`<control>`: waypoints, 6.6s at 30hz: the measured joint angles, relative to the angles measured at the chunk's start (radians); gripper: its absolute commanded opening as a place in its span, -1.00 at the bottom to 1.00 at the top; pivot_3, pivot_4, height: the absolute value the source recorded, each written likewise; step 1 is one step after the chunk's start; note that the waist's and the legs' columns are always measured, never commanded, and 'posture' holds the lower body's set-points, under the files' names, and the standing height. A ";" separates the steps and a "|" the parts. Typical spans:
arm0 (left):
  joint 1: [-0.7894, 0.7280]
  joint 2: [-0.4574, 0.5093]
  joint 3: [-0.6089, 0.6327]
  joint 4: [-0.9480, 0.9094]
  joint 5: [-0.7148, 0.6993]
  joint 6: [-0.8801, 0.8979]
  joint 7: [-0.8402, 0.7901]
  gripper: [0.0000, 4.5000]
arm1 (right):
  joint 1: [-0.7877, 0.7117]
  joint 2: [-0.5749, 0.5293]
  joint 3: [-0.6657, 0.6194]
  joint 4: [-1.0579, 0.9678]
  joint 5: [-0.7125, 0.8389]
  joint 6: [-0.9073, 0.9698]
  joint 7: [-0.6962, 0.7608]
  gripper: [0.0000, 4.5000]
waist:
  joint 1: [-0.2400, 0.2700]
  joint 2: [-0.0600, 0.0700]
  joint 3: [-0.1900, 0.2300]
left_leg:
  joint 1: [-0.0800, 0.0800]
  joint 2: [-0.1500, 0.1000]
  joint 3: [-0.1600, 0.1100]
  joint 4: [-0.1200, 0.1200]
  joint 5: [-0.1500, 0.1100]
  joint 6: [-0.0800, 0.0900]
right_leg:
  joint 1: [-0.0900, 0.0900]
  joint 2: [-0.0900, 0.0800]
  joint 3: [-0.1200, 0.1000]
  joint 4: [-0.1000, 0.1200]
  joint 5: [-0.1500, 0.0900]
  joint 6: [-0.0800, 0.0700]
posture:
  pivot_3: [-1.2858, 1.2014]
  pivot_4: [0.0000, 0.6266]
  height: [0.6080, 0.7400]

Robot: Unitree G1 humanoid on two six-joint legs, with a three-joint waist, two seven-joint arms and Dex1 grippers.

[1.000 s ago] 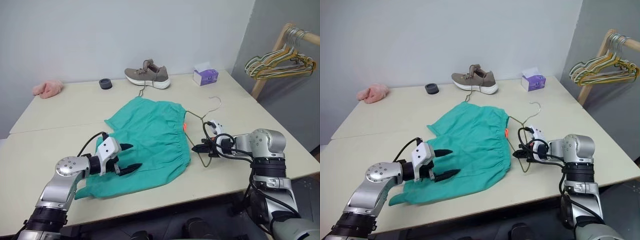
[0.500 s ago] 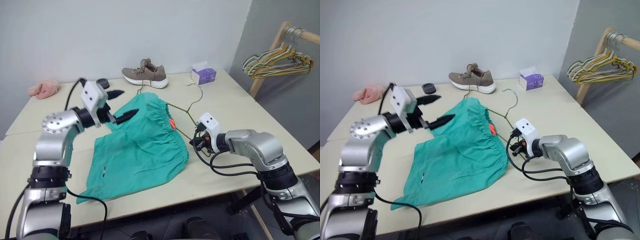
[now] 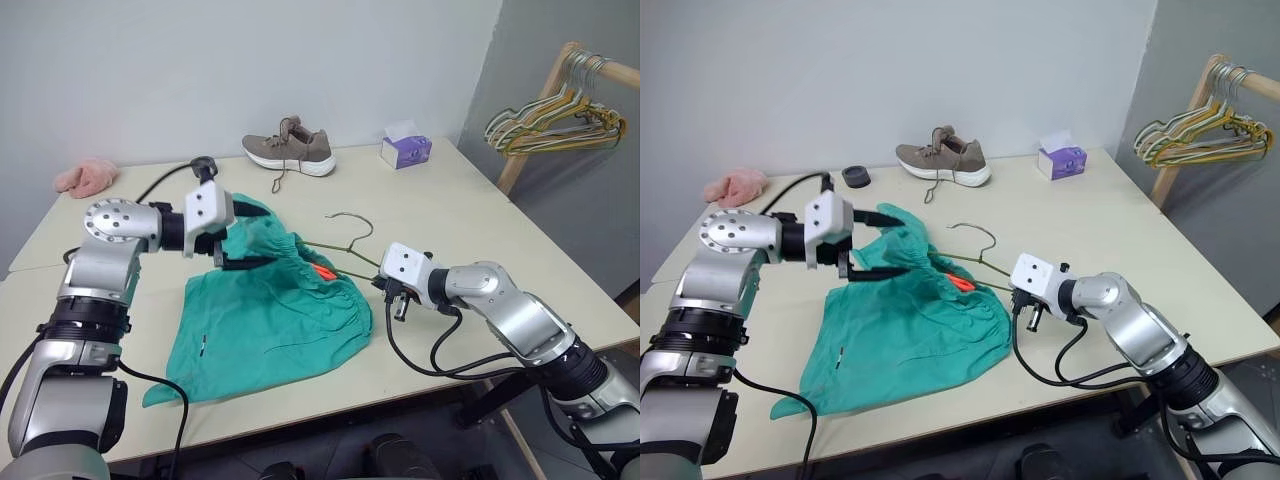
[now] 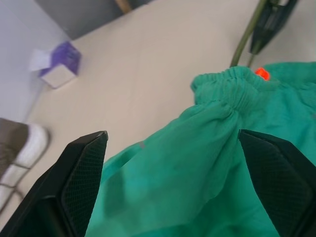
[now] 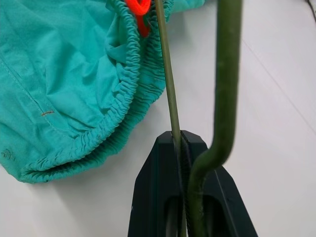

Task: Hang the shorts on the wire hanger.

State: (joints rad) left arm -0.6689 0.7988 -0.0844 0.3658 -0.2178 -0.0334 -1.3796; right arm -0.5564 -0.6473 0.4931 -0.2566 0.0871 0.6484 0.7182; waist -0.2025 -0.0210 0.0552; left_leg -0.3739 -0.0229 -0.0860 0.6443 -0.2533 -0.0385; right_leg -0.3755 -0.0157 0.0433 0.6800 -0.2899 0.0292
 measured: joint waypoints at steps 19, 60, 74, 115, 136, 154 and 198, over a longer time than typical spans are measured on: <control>0.070 -0.045 -0.037 -0.041 0.037 0.016 -0.027 -0.52 | 0.009 -0.002 0.001 -0.016 -0.161 -0.144 0.101 -1.00 | 0.001 0.000 0.000 | 0.000 0.000 -0.001 0.001 0.000 0.000 | 0.000 0.000 -0.001 0.001 0.000 0.000 | -0.14 -1.00 1.00; 0.069 -0.121 0.000 -0.093 -0.057 0.272 0.062 -1.00 | 0.349 0.154 -0.380 -0.324 0.342 0.560 0.061 1.00 | -0.017 -0.001 -0.001 | 0.000 -0.001 -0.004 0.001 0.000 0.000 | 0.002 -0.001 -0.002 0.001 0.000 0.000 | -0.17 -1.00 1.00; 0.001 -0.147 0.016 -0.098 -0.078 0.287 0.104 -1.00 | 0.262 0.386 -0.335 -0.077 0.349 0.626 -0.179 0.60 | -0.019 0.000 -0.002 | 0.000 -0.001 -0.004 0.001 0.000 0.000 | 0.002 -0.001 -0.002 0.001 0.000 0.000 | -0.17 -1.00 1.00; 0.464 0.138 0.196 -0.558 -0.304 0.431 0.057 -1.00 | 0.173 0.248 -0.537 0.107 0.346 0.283 -0.270 -0.99 | -0.013 0.001 -0.001 | 0.001 0.000 0.000 0.000 0.000 0.000 | 0.002 0.000 0.000 0.001 0.000 0.000 | -0.14 -1.00 1.00; 0.410 0.187 0.116 -0.391 -0.176 0.223 0.013 -1.00 | 0.190 0.173 -0.539 0.020 0.405 0.326 -0.263 -0.99 | -0.017 0.002 0.000 | 0.001 0.000 0.001 0.000 0.000 0.000 | 0.001 0.000 0.001 0.001 0.000 0.000 | -0.15 -1.00 1.00; 0.391 0.074 0.008 -0.362 -0.075 0.179 0.081 -1.00 | 0.075 -0.066 -0.342 -0.193 0.407 0.386 -0.077 -0.14 | -0.017 0.002 0.000 | 0.000 -0.001 0.000 0.001 0.000 0.000 | 0.001 -0.001 0.000 0.000 0.000 0.000 | -0.17 -1.00 1.00; 0.315 -0.062 0.107 -0.276 -0.119 0.222 0.168 0.12 | 0.002 -0.046 -0.139 -0.012 0.163 0.154 0.205 -0.98 | -0.019 0.001 -0.002 | 0.000 -0.001 -0.003 0.001 0.000 0.000 | 0.002 -0.001 -0.002 0.001 0.000 0.000 | -0.18 -1.00 1.00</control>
State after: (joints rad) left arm -0.3536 0.7365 0.0229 0.0901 -0.3371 0.1885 -1.2121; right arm -0.5545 -0.6935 0.3545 -0.2689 0.2504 0.8021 0.9234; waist -0.2211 -0.0199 0.0537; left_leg -0.3735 -0.0238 -0.0887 0.6455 -0.2534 -0.0382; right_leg -0.3738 -0.0172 0.0410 0.6806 -0.2898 0.0291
